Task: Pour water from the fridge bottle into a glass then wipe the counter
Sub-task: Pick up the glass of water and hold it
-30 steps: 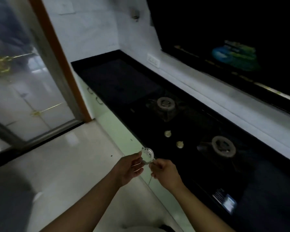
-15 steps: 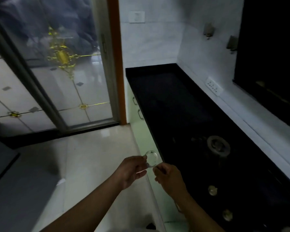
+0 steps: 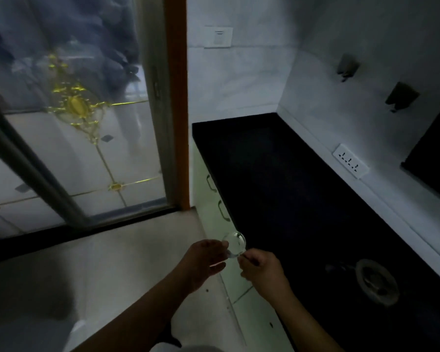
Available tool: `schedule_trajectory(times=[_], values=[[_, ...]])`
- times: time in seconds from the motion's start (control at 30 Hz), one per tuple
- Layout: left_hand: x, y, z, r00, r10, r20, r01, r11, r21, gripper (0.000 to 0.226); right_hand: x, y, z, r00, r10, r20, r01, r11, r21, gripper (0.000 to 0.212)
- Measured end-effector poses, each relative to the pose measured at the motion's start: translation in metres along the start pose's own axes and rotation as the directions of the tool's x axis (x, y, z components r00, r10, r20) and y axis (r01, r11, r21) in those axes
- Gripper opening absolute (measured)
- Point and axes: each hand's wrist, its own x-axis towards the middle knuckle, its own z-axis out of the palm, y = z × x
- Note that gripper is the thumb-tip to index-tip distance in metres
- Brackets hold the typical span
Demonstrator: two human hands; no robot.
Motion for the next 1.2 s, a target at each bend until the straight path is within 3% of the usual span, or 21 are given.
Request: schedule_trajectory(times=[0.23,0.37,0.57,0.67,0.8,1.03,1.2], values=[[0.08,0.083,-0.016,0.995,-0.034,0.092,0.011,0.971,0.238,0.028,0.072,-0.042,0.023,0.986,0.086,-0.141,-0.078,0.995,0.061,0.025],[0.126,0.111,-0.016,0.984,-0.086,0.158,0.038,0.958,0.286,0.031,0.112,-0.054,0.022,0.966,0.146,-0.215,-0.141,0.989,0.041,0.023],[0.196,0.139,-0.009,0.97,-0.122,0.209,0.028,0.914,0.404,0.026,0.181,-0.051,0.004,0.958,0.189,-0.216,-0.2,0.98,-0.027,0.026],[0.225,0.153,-0.002,0.967,-0.118,0.225,0.001,0.888,0.46,0.029,0.215,-0.047,-0.007,0.963,0.186,-0.194,-0.202,0.977,-0.066,0.041],[0.27,0.166,0.004,0.975,-0.136,0.175,0.029,0.86,0.51,0.038,0.258,-0.041,-0.016,0.965,0.218,-0.146,-0.235,0.965,-0.117,0.022],[0.338,0.18,0.013,0.964,-0.203,0.171,0.035,0.736,0.676,0.039,0.312,-0.027,-0.03,0.935,0.326,-0.137,-0.34,0.935,-0.096,0.019],[0.38,0.19,0.02,0.946,-0.226,0.233,-0.056,0.592,0.804,0.048,0.341,-0.02,-0.03,0.889,0.423,-0.177,-0.43,0.903,0.002,0.017]])
